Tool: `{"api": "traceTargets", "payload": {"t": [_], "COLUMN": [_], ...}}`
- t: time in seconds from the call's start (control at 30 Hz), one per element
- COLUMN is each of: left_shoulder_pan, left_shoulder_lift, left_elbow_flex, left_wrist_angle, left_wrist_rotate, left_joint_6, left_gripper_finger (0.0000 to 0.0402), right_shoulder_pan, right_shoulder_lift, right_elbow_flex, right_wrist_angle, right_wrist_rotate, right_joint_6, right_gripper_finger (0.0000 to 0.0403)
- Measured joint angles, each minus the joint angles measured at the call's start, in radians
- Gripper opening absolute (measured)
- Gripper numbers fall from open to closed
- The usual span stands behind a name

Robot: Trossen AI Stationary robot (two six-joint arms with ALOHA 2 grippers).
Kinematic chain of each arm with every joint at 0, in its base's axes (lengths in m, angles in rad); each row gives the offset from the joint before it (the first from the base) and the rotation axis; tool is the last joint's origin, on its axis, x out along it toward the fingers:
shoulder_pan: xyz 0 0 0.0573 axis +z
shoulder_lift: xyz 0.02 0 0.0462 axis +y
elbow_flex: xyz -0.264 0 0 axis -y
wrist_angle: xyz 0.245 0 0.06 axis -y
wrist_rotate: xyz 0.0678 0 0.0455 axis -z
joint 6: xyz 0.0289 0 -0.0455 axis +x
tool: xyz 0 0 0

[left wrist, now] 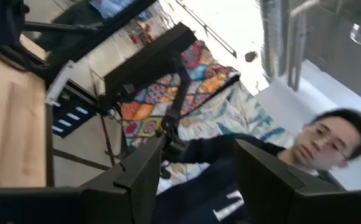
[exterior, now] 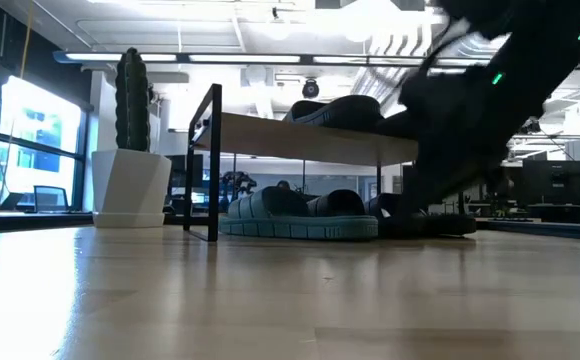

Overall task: Pick and place slides into the shelf
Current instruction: Put the green slipper under the shelf

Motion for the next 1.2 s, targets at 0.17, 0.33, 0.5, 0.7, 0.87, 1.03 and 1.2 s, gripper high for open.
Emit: {"api": "traceTargets", "payload": {"t": [0.17,0.33,0.5,0.7,0.87,1.03,1.2], "left_shoulder_pan": [-0.050,-0.117,-0.178,-0.248,-0.269,-0.268,-0.268], "left_shoulder_lift": [0.004,0.004,0.004,0.004,0.003,0.000,0.001], "left_elbow_flex": [0.000,0.000,0.001,0.001,0.001,0.001,-0.003], "left_wrist_angle": [0.006,-0.059,-0.331,-0.804,-0.991,-1.201,-1.403], "left_wrist_rotate": [0.052,0.044,-0.035,-0.093,-0.126,-0.145,-0.163], "left_joint_6": [-0.008,-0.141,-0.303,-0.592,-0.696,-0.711,-0.728], "left_gripper_finger": [0.0184,0.0184,0.0184,0.0184,0.0184,0.0184,0.0184], "right_shoulder_pan": [0.085,0.130,0.139,0.136,0.136,0.136,0.136], "right_shoulder_lift": [-0.104,-0.189,-0.221,-0.222,-0.222,-0.222,-0.222], "right_elbow_flex": [0.002,0.002,0.002,0.002,0.002,0.002,0.002], "right_wrist_angle": [0.000,-0.003,-0.006,-0.008,-0.007,-0.007,-0.007], "right_wrist_rotate": [0.001,0.050,0.075,0.038,0.037,0.037,0.035], "right_joint_6": [-0.087,-0.118,-0.156,-0.160,-0.176,-0.183,-0.201], "right_gripper_finger": [0.0000,0.0000,0.0000,0.0000,0.0000,0.0000,0.0000]}}
